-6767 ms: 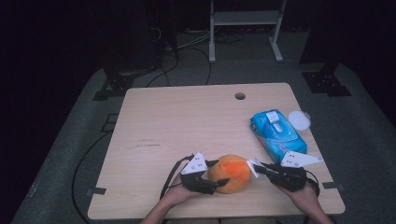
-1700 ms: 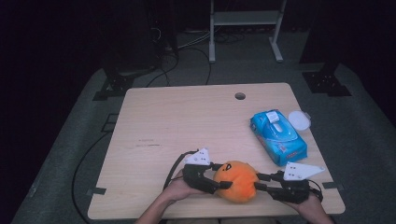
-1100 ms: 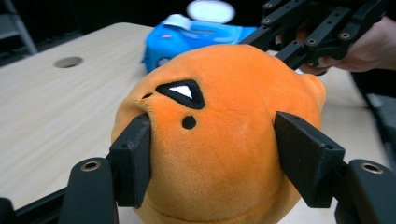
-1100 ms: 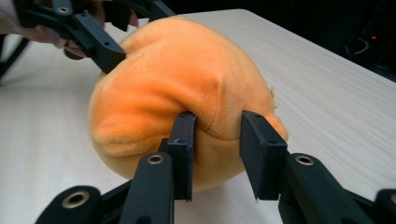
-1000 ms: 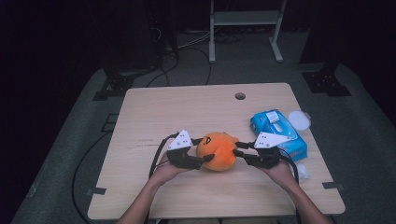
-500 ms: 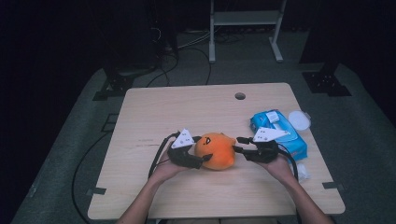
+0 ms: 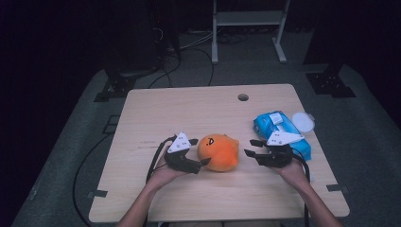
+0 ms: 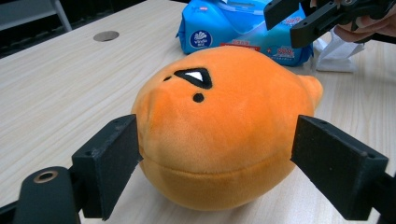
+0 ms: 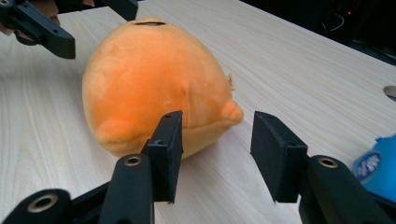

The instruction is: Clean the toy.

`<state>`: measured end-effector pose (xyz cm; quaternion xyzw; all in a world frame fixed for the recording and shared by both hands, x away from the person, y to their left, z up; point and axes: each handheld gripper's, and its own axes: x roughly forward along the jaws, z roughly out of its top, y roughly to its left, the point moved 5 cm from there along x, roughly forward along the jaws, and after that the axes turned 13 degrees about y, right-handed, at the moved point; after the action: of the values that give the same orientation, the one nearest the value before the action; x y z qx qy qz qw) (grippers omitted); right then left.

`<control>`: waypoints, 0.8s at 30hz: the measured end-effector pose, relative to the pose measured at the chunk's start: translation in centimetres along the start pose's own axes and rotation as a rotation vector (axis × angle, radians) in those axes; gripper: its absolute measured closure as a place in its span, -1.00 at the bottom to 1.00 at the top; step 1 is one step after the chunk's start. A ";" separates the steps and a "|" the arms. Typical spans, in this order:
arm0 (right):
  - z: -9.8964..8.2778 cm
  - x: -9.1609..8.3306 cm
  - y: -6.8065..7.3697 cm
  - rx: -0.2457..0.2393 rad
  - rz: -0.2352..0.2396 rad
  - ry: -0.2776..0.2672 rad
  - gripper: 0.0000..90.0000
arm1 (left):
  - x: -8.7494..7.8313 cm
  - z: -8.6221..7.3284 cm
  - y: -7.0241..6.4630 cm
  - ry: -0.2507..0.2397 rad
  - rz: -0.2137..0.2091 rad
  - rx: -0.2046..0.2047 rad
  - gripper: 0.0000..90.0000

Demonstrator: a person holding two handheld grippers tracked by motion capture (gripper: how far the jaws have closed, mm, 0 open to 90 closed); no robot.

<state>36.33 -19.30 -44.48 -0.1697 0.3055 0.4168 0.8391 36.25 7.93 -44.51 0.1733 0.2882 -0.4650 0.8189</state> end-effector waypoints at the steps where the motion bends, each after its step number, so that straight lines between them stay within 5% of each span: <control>1: -0.1 -0.2 -0.1 0.003 -0.003 -0.002 0.15 | -0.1 -0.1 0.0 0.001 0.001 -0.002 -0.69; 24: -3.4 -2.9 -1.2 0.080 -0.025 0.026 -0.04 | -1.8 -2.1 -0.4 0.009 0.011 -0.037 -0.80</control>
<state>34.70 -23.62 -45.12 -0.1450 0.3306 0.3916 0.8464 34.56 10.03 -45.01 0.1617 0.2997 -0.4542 0.8233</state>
